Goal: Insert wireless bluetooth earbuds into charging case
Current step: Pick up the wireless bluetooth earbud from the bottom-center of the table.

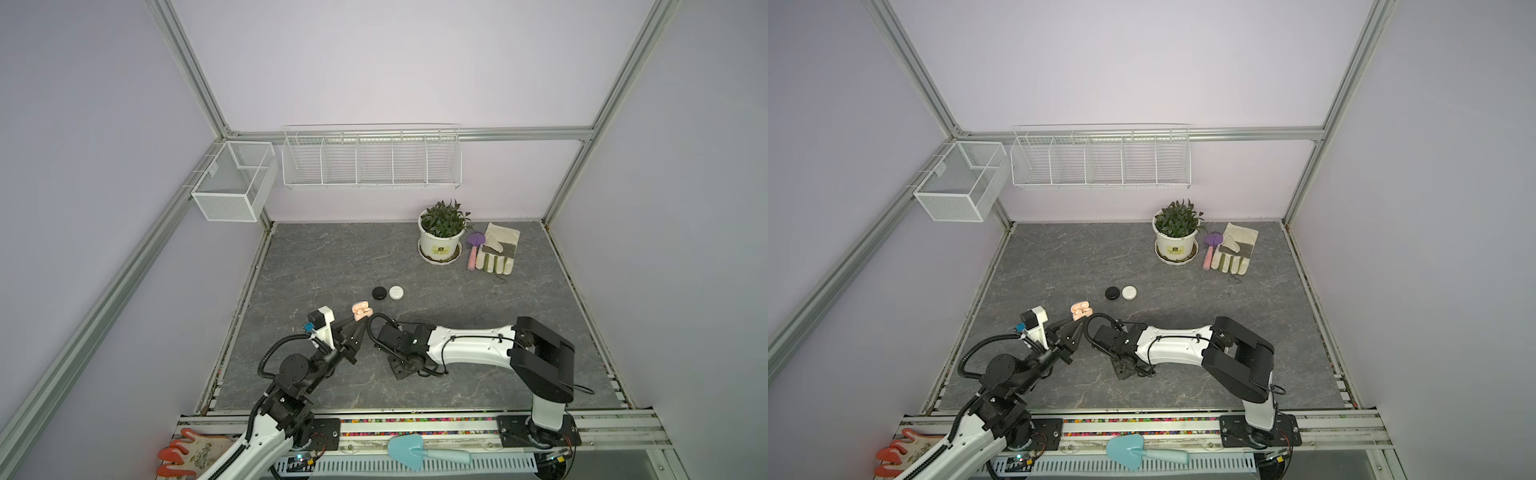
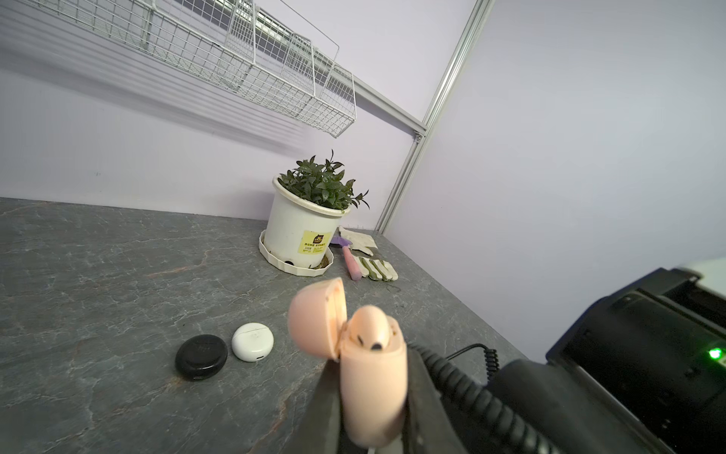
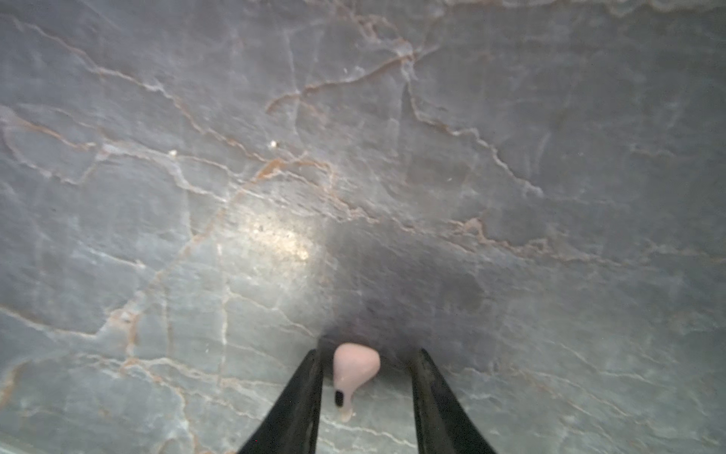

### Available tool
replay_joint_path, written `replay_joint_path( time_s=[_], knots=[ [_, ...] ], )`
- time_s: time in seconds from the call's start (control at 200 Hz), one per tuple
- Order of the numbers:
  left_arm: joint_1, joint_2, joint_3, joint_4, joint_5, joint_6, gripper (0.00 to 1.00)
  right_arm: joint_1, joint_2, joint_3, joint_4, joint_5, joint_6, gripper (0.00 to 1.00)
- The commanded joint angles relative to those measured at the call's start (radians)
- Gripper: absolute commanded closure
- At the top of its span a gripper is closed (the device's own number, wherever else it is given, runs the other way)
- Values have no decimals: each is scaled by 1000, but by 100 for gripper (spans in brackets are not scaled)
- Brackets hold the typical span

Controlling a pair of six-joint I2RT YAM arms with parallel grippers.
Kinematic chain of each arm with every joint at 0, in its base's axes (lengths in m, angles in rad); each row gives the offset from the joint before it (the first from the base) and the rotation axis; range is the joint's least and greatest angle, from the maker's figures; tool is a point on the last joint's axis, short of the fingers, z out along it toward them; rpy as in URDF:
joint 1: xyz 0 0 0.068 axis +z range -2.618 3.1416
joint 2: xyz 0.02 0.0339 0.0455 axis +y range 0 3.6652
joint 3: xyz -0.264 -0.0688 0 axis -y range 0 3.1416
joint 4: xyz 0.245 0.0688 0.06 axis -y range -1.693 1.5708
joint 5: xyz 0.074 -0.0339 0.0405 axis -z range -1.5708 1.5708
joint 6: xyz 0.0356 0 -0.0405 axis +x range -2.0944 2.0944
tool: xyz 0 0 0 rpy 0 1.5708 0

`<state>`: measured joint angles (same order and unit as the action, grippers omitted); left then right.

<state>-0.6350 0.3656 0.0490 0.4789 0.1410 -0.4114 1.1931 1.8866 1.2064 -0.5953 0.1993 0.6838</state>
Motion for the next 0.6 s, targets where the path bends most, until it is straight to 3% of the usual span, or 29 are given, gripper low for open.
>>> replay_joint_path(
  time_s=[0.0,0.595],
  knots=[
    [0,-11,20,1,11,-6,100,3,31,21,-48,29,-19,62],
    [0,-6,21,6,3,-6,100,8,75,61,-65,19,-23,74]
  ],
)
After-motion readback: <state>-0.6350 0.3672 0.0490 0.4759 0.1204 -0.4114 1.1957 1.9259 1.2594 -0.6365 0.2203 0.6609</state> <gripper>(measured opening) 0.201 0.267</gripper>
